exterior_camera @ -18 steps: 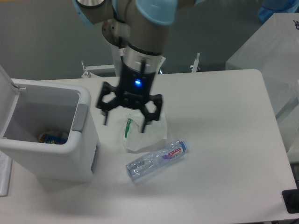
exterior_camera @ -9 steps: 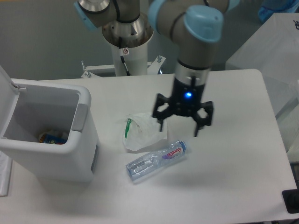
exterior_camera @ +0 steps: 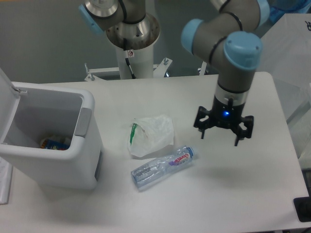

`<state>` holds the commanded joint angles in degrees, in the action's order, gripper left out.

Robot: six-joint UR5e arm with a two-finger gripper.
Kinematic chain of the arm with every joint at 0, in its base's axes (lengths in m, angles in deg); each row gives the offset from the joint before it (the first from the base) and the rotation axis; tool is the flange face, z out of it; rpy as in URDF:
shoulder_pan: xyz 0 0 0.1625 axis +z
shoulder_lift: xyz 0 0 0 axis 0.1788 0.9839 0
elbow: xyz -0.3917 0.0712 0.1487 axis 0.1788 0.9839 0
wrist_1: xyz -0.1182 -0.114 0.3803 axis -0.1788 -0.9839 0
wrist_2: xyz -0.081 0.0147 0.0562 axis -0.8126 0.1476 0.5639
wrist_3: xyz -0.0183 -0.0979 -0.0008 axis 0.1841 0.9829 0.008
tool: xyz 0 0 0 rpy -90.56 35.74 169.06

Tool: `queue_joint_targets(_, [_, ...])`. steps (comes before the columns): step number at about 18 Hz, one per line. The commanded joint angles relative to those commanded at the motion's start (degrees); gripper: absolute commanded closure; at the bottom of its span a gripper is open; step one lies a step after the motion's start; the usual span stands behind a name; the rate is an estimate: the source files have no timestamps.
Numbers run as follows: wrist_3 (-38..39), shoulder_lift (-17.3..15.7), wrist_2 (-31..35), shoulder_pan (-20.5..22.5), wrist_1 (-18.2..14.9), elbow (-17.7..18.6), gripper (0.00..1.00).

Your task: Open the trash can

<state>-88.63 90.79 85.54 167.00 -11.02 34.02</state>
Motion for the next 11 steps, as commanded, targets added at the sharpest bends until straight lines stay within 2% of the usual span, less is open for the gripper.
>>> queue_joint_targets(3, [-5.4, 0.3, 0.1, 1.5, 0.1, 0.3, 0.00])
queue_joint_targets(11, [-5.7, 2.5, 0.2, 1.9, 1.4, -0.3, 0.00])
